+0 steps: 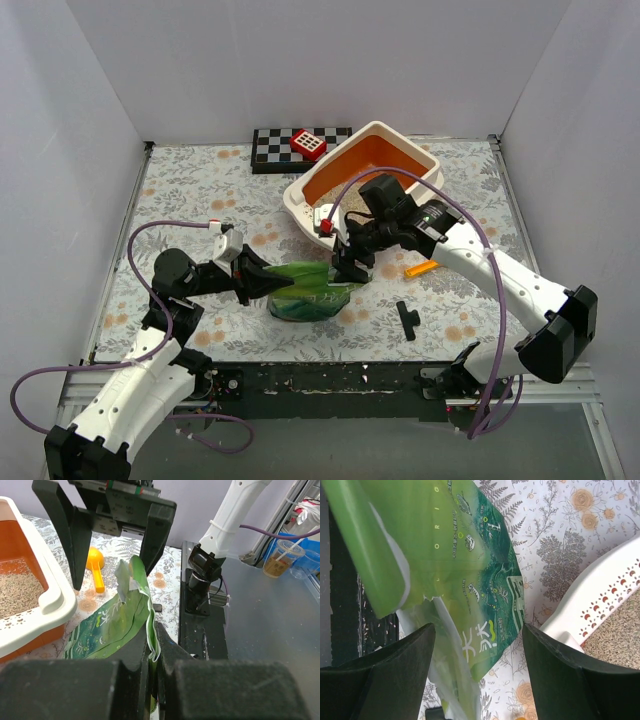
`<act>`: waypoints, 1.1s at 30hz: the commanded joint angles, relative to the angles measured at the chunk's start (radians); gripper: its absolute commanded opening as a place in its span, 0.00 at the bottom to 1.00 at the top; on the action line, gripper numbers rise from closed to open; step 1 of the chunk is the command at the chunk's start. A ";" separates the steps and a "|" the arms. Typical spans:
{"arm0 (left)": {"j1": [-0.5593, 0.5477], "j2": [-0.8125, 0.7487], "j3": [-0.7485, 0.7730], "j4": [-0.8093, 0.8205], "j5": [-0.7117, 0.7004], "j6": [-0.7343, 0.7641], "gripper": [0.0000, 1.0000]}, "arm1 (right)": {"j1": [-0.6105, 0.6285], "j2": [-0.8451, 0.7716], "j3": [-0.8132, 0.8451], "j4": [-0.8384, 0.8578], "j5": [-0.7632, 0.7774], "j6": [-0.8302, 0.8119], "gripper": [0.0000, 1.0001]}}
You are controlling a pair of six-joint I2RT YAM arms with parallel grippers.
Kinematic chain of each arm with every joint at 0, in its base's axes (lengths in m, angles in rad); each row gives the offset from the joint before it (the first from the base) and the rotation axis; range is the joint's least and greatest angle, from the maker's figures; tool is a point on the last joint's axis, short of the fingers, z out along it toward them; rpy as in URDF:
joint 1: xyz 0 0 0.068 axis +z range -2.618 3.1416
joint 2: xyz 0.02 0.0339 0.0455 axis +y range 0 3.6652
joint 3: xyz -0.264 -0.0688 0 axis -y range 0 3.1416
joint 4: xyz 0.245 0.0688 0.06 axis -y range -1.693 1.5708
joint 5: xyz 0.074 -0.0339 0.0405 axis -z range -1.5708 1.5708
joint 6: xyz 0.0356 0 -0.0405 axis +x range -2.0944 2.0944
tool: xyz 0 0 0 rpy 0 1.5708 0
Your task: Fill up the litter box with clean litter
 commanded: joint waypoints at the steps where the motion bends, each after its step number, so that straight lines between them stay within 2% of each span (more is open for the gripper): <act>1: -0.008 -0.026 0.016 0.027 -0.004 0.020 0.00 | 0.009 0.015 -0.032 0.029 -0.041 -0.008 0.76; 7: -0.009 -0.005 0.044 0.029 -0.001 0.036 0.00 | 0.011 0.067 -0.061 0.113 -0.039 0.097 0.55; 8: -0.008 -0.002 0.051 0.027 0.002 0.039 0.00 | 0.011 0.073 -0.064 0.140 -0.009 0.128 0.47; 10: -0.009 0.007 0.064 0.019 0.001 0.056 0.00 | 0.009 0.091 -0.056 0.208 0.100 0.224 0.09; 11: -0.008 0.012 0.068 0.015 -0.010 0.067 0.00 | 0.009 0.107 -0.037 0.222 0.178 0.280 0.02; 16: -0.008 0.026 0.120 -0.082 -0.132 0.191 0.00 | -0.006 0.187 0.095 0.202 0.480 0.685 0.01; 18: -0.009 0.041 0.165 -0.157 -0.178 0.259 0.00 | -0.006 0.138 0.055 0.258 0.606 0.873 0.01; 21: -0.009 0.049 0.209 -0.217 -0.221 0.309 0.00 | -0.003 0.023 -0.106 0.436 0.706 1.114 0.01; 28: -0.009 0.030 0.294 -0.322 -0.251 0.375 0.00 | 0.085 -0.092 -0.200 0.449 0.921 1.334 0.01; 33: -0.009 0.030 0.329 -0.359 -0.231 0.386 0.00 | 0.158 -0.120 -0.237 0.451 1.059 1.398 0.01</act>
